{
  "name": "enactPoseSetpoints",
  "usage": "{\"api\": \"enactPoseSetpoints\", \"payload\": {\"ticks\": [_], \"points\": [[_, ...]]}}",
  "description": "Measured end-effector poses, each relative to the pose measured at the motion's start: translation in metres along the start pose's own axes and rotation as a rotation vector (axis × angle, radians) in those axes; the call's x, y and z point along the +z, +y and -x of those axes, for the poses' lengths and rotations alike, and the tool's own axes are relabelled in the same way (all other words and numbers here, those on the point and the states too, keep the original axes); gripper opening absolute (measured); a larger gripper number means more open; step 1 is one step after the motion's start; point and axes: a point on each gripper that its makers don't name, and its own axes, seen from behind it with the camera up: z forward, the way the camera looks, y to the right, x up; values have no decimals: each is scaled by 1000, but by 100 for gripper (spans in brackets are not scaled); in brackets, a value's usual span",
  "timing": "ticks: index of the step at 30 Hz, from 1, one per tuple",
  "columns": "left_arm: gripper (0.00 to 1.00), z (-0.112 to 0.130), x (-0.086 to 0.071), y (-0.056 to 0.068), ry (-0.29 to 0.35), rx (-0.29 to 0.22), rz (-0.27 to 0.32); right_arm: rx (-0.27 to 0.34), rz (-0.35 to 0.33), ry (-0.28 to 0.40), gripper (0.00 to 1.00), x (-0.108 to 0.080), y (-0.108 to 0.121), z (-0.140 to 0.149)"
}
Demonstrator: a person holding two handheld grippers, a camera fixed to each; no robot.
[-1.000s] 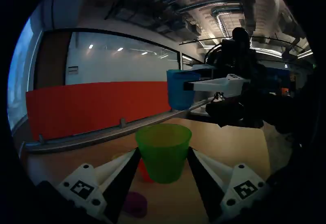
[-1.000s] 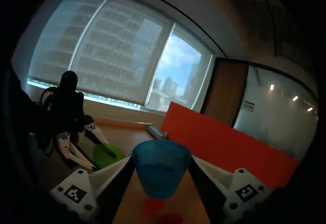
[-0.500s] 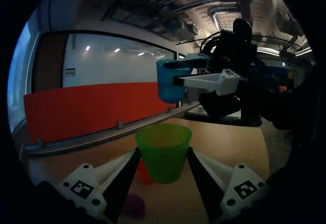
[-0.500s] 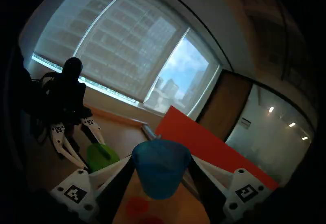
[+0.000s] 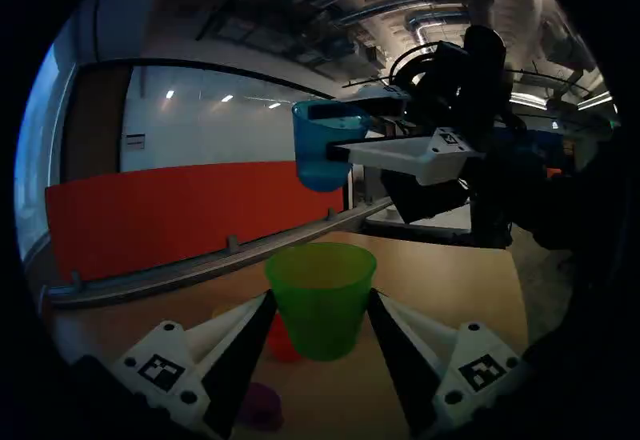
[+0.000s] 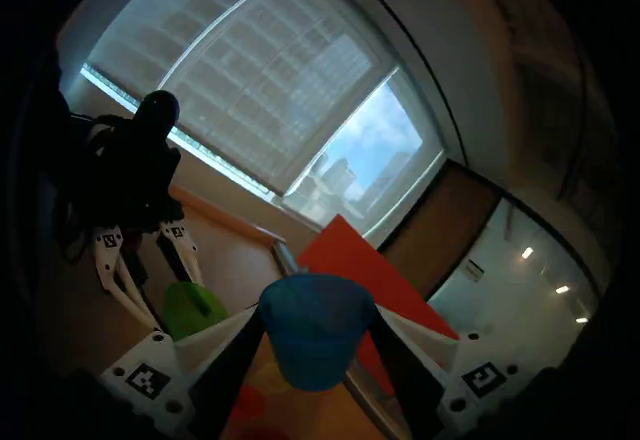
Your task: Pour water
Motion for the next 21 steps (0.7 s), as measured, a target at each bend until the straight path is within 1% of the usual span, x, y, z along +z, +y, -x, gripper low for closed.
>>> {"api": "enactPoseSetpoints", "payload": {"ticks": [7,15,21], "points": [[82,-1,1,3,2,3,6,-64,7,-4,91,5,4,-3],[82,0,2,4,2,6,5,-153,7,-14,91,10,6,-5],[81,-2,2,4,6,4,6,-206,9,-22,91,13,8,-7]]}}
